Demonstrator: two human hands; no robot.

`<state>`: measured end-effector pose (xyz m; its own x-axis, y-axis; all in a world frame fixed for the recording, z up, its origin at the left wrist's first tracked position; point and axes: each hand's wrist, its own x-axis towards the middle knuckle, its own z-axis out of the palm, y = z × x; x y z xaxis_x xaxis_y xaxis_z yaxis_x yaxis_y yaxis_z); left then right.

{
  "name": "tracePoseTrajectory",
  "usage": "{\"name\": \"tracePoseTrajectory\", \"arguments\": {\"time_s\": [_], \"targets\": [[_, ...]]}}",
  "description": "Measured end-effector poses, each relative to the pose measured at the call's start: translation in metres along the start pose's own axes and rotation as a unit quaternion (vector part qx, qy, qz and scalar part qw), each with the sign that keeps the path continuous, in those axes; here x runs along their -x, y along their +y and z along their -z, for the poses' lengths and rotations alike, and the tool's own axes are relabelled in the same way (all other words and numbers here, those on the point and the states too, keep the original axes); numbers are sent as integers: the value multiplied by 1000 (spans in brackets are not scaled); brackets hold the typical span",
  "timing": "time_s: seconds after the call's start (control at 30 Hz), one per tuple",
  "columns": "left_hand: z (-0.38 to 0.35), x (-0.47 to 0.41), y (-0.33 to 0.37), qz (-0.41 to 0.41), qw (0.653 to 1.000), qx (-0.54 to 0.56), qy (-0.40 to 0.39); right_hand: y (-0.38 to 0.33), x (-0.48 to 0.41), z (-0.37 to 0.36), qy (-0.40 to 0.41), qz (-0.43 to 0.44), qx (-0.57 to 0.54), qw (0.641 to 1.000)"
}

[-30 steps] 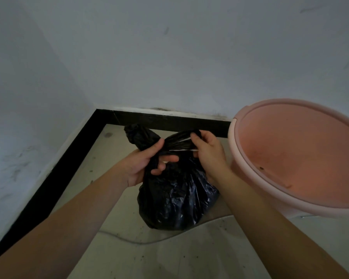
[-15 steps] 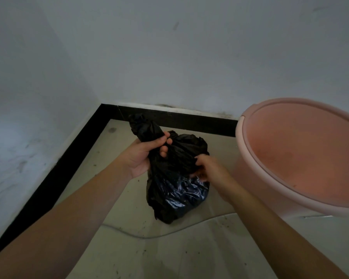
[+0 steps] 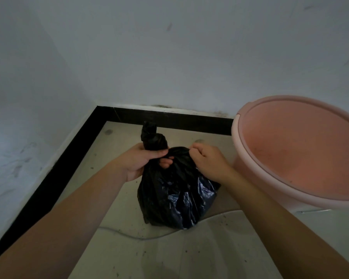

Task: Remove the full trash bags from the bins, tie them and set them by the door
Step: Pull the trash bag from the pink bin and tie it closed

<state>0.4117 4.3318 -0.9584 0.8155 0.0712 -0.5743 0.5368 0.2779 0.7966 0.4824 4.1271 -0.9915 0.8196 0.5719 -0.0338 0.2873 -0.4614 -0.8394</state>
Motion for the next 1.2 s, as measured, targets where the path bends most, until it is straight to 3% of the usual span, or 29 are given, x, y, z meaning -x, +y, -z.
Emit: {"name": "tracePoseTrajectory", "arguments": {"time_s": [0.17, 0.3, 0.6, 0.8, 0.9, 1.03, 1.2], "targets": [[-14, -12, -5, -22, 988, 113, 105, 2, 6, -14, -21, -42, -61, 997], [-20, -17, -13, -17, 967, 221, 124, 7, 11, -16, -74, -61, -97, 991], [-6, -19, -16, -12, 993, 85, 78, 19, 7, -18, -131, -100, -84, 983], [16, -11, -8, 52, 998, -8, 20, 17, 0, -14, 3, -110, -85, 990], [30, -10, -9, 23, 999, 8, 46, 19, -4, -10, 47, -155, -163, 973], [29, -12, -15, -10, 994, 73, 76, 21, -2, -13, 11, -154, -210, 965], [10, -15, -11, -42, 993, 106, 20, 17, 2, -21, -23, -115, -253, 960]]}}
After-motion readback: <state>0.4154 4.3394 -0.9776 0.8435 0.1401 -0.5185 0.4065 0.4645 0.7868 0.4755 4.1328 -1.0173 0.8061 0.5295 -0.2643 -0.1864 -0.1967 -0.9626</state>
